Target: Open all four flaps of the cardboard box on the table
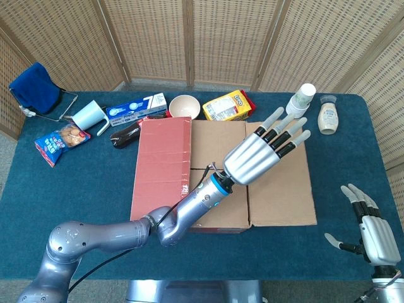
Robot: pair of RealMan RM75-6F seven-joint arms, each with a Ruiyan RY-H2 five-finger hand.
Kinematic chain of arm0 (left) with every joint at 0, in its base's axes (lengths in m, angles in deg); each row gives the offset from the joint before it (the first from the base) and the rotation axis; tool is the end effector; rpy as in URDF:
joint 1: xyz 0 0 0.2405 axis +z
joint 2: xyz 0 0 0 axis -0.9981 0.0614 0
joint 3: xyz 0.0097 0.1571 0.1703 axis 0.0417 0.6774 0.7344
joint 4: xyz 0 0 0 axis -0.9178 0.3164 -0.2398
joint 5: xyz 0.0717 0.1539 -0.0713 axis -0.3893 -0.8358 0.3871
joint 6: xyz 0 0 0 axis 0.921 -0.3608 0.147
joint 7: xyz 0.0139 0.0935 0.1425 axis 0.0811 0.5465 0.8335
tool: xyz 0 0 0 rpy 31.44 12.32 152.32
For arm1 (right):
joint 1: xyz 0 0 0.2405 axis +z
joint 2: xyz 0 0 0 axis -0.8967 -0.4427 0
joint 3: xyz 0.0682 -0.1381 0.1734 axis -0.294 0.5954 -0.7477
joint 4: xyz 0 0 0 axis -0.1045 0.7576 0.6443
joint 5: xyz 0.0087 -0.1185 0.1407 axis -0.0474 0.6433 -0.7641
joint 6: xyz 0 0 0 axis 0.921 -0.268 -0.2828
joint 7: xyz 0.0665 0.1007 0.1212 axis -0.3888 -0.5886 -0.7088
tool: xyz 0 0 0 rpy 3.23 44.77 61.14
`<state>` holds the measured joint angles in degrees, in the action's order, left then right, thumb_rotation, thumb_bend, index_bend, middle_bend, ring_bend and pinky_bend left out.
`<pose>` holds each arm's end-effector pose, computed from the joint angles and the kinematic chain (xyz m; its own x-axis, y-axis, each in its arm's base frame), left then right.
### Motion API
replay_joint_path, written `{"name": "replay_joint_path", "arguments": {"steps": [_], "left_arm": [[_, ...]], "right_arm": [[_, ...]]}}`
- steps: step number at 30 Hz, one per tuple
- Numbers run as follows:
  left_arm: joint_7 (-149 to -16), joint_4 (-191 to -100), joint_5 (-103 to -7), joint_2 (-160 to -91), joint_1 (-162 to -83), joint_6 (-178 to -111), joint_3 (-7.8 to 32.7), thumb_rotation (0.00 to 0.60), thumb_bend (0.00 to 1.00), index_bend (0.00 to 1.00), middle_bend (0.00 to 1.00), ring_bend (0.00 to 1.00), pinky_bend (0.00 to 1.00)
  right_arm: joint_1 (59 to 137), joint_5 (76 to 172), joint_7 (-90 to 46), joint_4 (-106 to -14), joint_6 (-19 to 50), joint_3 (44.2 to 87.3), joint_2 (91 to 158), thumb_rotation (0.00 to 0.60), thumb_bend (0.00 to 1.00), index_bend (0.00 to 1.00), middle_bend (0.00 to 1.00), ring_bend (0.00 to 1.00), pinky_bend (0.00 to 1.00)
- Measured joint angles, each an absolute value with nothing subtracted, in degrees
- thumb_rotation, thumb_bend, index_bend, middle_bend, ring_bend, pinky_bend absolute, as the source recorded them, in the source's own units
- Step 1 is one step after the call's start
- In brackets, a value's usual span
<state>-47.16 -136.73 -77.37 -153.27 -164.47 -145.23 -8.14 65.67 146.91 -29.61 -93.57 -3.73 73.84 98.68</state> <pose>0.1755 0.3390 0.0003 0.2669 -0.5079 0.8190 0.4273 -0.6994 -0.5730 -0.2497 -0.1854 0.1781 0.0930 -0.0665 0.9934 -0.9945 0.0420 0.0959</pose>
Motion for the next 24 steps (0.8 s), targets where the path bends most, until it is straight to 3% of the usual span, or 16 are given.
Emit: {"name": "replay_joint_path", "arguments": {"steps": [10,24], "left_arm": [[-45.1,-145.7,-77.5,-146.2,-161.1,-145.9,-5.7,0.600,0.13,0.00,0.00,0.00,0.05],[-37.1,-172.8,-71.4,-120.4,-147.7,-144.9,-1.5,0.600,0.13,0.00,0.00,0.00,0.05]], "right_arm": [[65.7,147.5,-29.7,-93.8,-3.9,74.0,98.5,0.600,0.16,0.05,0.00,0.00,0.00],[65.7,147.3,-27.6,-94.1,-3.9,74.1,99.0,0.600,0.16,0.05,0.00,0.00,0.00]]}}
